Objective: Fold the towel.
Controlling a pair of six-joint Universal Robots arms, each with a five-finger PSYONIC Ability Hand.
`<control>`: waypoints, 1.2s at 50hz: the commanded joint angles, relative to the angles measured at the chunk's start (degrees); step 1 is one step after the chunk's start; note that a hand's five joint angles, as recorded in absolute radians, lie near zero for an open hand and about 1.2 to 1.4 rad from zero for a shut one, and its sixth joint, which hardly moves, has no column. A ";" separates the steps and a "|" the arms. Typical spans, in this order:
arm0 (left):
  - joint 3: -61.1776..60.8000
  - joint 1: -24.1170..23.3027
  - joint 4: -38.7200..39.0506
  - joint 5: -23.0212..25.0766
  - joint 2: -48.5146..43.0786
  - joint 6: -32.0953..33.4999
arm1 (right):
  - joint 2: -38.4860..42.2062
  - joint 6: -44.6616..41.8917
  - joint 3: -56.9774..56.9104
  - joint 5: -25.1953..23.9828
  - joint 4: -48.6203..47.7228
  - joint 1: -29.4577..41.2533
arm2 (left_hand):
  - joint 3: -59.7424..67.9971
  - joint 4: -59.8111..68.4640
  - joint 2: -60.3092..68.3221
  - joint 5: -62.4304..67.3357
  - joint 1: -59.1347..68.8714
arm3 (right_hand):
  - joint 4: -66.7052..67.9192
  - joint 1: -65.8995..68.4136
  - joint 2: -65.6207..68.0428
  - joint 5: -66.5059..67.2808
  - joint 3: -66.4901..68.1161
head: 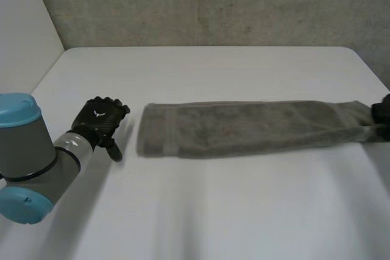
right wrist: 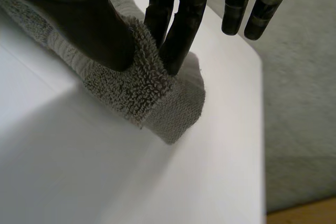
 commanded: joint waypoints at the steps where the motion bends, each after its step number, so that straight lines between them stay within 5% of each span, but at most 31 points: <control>1: 0.01 0.12 0.00 -0.10 0.97 0.00 | -3.71 -5.20 -2.46 -0.27 -0.06 -5.00 | -2.20 -2.69 -3.48 -2.60 -5.48 | 1.74 6.31 4.10 4.30 1.02; 10: -0.08 0.12 0.00 -0.19 1.68 -0.08 | -12.69 -2.30 -5.55 -4.84 -0.68 -2.11 | -2.20 -2.69 -3.48 -2.60 -5.48 | 1.74 6.31 4.10 4.30 1.02; 21: 0.18 -0.14 0.43 -0.37 1.77 -0.08 | -14.53 6.05 -7.92 -7.66 -2.61 25.67 | -2.20 -2.69 -3.48 -2.60 -5.48 | 1.74 6.31 4.10 4.30 1.02; 23: 0.18 -0.14 0.61 -0.46 1.77 -0.08 | -10.16 6.22 -8.97 -7.13 -6.11 35.90 | -2.20 -2.69 -3.65 -2.77 -5.65 | 1.74 6.31 4.10 4.30 1.02; 31: 0.36 0.03 0.79 -0.54 1.68 -0.17 | 0.03 6.14 -9.94 -5.37 -10.95 48.77 | -2.20 -2.69 -3.48 -2.60 -5.48 | 1.74 6.31 4.10 4.30 1.02; 42: 0.27 -0.23 0.79 -0.46 1.50 -0.52 | 9.63 5.35 -13.54 -0.63 -11.13 52.56 | -2.20 -2.69 -3.48 -2.60 -5.48 | 1.74 6.31 4.10 4.30 1.02; 60: 0.97 -0.67 0.79 -0.46 1.68 -1.66 | 4.37 6.31 -13.81 0.17 -11.05 51.69 | -2.20 -2.69 -3.65 -2.77 -5.65 | 1.74 6.31 4.10 4.30 1.02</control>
